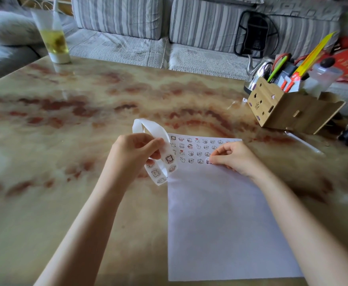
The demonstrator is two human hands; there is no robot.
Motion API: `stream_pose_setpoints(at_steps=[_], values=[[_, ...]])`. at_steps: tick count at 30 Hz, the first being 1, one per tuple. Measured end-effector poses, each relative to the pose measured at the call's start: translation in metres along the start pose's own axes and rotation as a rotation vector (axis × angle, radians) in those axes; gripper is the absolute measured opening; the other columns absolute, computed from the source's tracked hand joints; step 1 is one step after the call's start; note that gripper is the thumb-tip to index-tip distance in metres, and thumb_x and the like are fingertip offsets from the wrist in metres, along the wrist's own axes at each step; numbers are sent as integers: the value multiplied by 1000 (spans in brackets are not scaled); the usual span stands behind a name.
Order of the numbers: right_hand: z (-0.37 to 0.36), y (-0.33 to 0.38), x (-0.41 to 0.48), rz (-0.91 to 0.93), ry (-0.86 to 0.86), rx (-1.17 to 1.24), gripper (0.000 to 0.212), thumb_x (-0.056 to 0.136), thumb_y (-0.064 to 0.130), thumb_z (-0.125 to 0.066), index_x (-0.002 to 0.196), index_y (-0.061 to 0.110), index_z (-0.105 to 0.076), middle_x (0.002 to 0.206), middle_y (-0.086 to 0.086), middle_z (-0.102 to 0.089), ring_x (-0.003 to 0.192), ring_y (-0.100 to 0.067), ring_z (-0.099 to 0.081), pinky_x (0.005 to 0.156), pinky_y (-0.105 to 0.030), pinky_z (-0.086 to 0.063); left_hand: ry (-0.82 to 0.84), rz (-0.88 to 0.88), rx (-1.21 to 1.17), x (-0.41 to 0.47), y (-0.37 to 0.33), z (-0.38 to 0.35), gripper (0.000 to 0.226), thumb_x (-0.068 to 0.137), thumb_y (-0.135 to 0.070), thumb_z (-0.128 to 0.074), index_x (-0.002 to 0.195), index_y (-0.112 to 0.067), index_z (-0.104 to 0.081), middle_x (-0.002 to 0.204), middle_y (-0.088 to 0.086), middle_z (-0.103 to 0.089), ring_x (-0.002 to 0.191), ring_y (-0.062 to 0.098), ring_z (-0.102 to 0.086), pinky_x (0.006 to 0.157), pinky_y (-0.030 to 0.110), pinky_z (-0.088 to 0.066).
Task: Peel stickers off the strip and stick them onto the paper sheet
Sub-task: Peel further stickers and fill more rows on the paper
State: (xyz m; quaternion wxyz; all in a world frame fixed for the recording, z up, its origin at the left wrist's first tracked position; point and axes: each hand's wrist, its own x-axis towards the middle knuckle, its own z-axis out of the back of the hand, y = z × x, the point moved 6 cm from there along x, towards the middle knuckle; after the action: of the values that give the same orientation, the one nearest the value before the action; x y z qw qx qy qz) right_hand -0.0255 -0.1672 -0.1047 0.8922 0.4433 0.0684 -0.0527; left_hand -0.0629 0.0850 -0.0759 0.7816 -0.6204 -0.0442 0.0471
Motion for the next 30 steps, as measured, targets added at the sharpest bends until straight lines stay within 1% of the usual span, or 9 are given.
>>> stream_pose_setpoints(at_steps=[6, 7, 10, 14, 19, 23, 25, 28, 30], values=[[-1, -2, 3, 18, -1, -4, 8, 78, 11, -75, 73, 13, -68, 65, 3, -65, 41, 6, -48, 42, -5, -31, 1, 5, -8, 0, 0, -1, 17, 84, -22, -66, 69, -22, -73, 67, 1, -73, 70, 21, -69, 83, 44, -56], [-1, -3, 3, 20, -3, -4, 8, 78, 12, -75, 73, 14, -68, 67, 1, -67, 45, 6, -51, 45, -7, -34, 2, 6, -10, 0, 0, -1, 17, 84, -22, -66, 68, -23, -73, 67, 1, -73, 69, 21, -69, 83, 44, -56], [-1, -6, 4, 24, -19, -17, 8, 76, 16, -76, 73, 17, -69, 74, -5, -70, 61, -6, -57, 57, -17, -40, 2, 3, -13, 0, 0, 0, 18, 84, -21, -66, 68, -22, -73, 66, 1, -73, 69, 20, -68, 82, 43, -57], [-1, -8, 5, 45, -2, 17, 8, 77, 14, -77, 74, 16, -69, 70, -3, -66, 54, -1, -53, 49, -7, -37, 0, 5, -8, 0, 0, -1, 17, 84, -21, -66, 68, -22, -73, 66, 1, -73, 70, 21, -69, 83, 44, -56], [1, -8, 7, 60, -11, 37, 19, 77, 13, -78, 86, 14, -61, 61, 2, -58, 44, 6, -48, 42, -5, -31, -2, 0, -5, 0, 0, -1, 17, 84, -21, -66, 68, -22, -73, 66, 0, -73, 69, 20, -69, 82, 43, -57], [2, -10, 8, 67, -17, 49, 14, 82, 14, -72, 85, 15, -58, 64, 1, -59, 38, 3, -44, 39, -9, -31, -1, -2, 1, 0, 0, -1, 17, 84, -20, -66, 68, -22, -73, 67, 1, -73, 70, 21, -70, 81, 42, -57], [1, -10, 8, 82, -37, 59, 17, 82, 19, -73, 86, 13, -58, 63, 1, -59, 37, 2, -43, 38, -10, -30, -4, -3, -2, 0, -1, -1, 17, 84, -20, -66, 69, -21, -73, 67, 2, -73, 70, 21, -70, 81, 42, -57], [-1, -10, 9, 91, -62, 31, 24, 78, 23, -78, 87, 13, -58, 67, -2, -61, 49, -4, -48, 48, -17, -35, -8, -2, -4, 0, -1, -1, 16, 84, -20, -66, 70, -20, -73, 69, 3, -73, 74, 26, -71, 81, 43, -57], [-1, -12, 11, 98, -74, 18, 19, 79, 20, -76, 84, 15, -58, 63, 1, -59, 54, -8, -48, 55, -23, -36, -11, -4, -4, 0, 0, -1, 16, 84, -20, -65, 69, -20, -73, 68, 2, -73, 73, 26, -70, 81, 42, -57]])
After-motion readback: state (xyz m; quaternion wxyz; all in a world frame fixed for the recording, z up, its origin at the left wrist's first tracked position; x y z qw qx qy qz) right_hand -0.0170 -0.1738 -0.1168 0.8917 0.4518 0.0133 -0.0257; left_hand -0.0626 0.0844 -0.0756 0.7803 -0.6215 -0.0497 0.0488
